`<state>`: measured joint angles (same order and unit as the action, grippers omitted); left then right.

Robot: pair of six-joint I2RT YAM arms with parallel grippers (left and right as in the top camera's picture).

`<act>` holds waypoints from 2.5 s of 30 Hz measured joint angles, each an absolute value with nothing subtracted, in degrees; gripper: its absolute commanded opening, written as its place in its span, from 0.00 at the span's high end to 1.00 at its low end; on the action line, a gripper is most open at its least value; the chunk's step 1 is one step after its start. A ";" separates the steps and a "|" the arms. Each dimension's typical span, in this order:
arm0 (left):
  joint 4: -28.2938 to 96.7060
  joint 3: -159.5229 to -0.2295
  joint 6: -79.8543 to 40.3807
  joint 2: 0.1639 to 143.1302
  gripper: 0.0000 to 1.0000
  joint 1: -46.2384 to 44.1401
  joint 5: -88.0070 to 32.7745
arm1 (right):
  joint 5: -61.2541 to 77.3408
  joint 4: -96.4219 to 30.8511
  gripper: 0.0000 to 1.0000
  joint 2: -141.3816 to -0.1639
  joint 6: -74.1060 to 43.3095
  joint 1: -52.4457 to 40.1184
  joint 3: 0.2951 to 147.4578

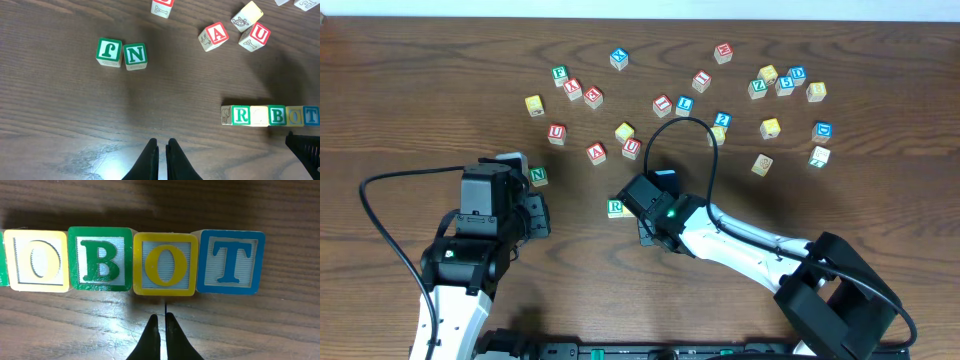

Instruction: Spell out ROBOT

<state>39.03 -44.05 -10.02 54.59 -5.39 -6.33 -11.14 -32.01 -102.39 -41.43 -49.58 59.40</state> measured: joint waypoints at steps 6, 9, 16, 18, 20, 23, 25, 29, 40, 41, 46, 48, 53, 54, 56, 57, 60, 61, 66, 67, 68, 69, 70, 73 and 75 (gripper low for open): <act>39.11 -44.05 -10.02 54.59 0.93 -5.41 -6.33 | -11.35 -31.99 0.99 -102.39 -41.43 -49.58 59.40; 39.22 -44.05 -10.02 54.59 0.93 -5.39 -6.33 | -11.38 -31.94 0.99 -102.39 -41.43 -49.58 59.40; 39.27 -44.05 -10.02 54.59 0.93 -5.41 -6.33 | -11.53 -31.62 0.99 -102.39 -41.39 -49.58 59.40; 39.31 -44.05 -10.02 54.59 0.93 -5.39 -6.33 | -11.60 -31.57 0.99 -102.39 -41.36 -49.58 59.40; 39.38 -44.05 -10.02 54.59 0.93 -5.39 -6.33 | -11.62 -31.46 0.99 -102.39 -41.36 -49.58 59.40; 39.42 -44.05 -10.02 54.59 0.93 -5.41 -6.33 | -11.68 -31.40 0.99 -102.39 -41.36 -49.58 59.40; 39.42 -44.05 -10.02 54.59 0.93 -5.41 -6.33 | -11.84 -31.27 0.99 -102.39 -41.34 -49.58 59.40; 39.42 -44.05 -10.02 54.59 0.92 -5.41 -6.33 | -12.05 -31.16 0.99 -102.39 -41.19 -49.58 59.40; 39.44 -44.05 -10.02 54.59 0.93 -5.39 -6.33 | -12.51 -30.59 0.99 -102.39 -40.93 -49.58 59.40; 39.44 -44.05 -10.02 54.59 0.92 -5.41 -6.33 | -12.53 -30.59 0.99 -102.39 -40.93 -49.58 59.40; 39.44 -44.05 -10.02 54.59 0.93 -5.41 -6.33 | -12.82 -30.52 0.99 -102.39 -40.91 -49.58 59.40; 39.44 -44.05 -10.02 54.59 0.93 -5.39 -6.33 | -12.97 -30.35 0.99 -102.39 -40.91 -49.58 59.40; 39.44 -44.05 -10.02 54.59 0.93 -5.39 -6.33 | -13.17 -30.33 0.99 -102.39 -40.80 -49.58 59.40; 39.44 -44.05 -10.02 54.59 0.93 -5.41 -6.33 | -13.28 -30.33 0.99 -102.39 -40.75 -49.58 59.40; 39.44 -44.05 -10.02 54.59 0.93 -5.39 -6.33 | -13.34 -30.33 0.99 -102.39 -40.75 -49.56 59.40; 39.44 -44.05 -10.02 54.59 0.93 -5.39 -6.33 | -13.37 -30.33 0.99 -102.39 -40.75 -49.56 59.40; 39.44 -44.05 -10.00 54.59 0.92 -5.41 -6.33 | -13.39 -30.33 0.99 -102.39 -40.75 -49.52 59.40; 39.44 -44.05 -10.02 54.59 0.93 -5.39 -6.33 | -13.41 -30.33 0.99 -102.39 -40.75 -49.52 59.40; 39.44 -44.05 -10.00 54.59 0.92 -5.39 -6.33 | -13.50 -30.33 0.99 -102.39 -40.75 -49.52 59.40; 39.44 -44.05 -10.02 54.59 0.93 -5.41 -6.33 | -13.50 -30.35 0.99 -102.39 -40.75 -49.52 59.40; 39.44 -44.05 -10.02 54.59 0.93 -5.41 -6.33 | -13.50 -30.37 0.99 -102.39 -40.73 -49.52 59.40; 39.44 -44.05 -10.02 54.59 0.93 -5.39 -6.33 | -13.50 -30.37 0.99 -102.39 -40.73 -49.52 59.40; 39.44 -44.05 -10.02 54.59 0.92 -5.41 -6.33 | -13.50 -30.44 0.99 -102.39 -40.75 -49.52 59.40; 39.48 -44.05 -10.02 54.59 0.93 -5.39 -6.33 | -13.45 -30.68 0.99 -102.39 -40.73 -49.52 59.40; 39.66 -44.05 -10.02 54.59 0.92 -5.39 -6.33 | -13.28 -30.92 0.99 -102.39 -40.75 -49.52 59.40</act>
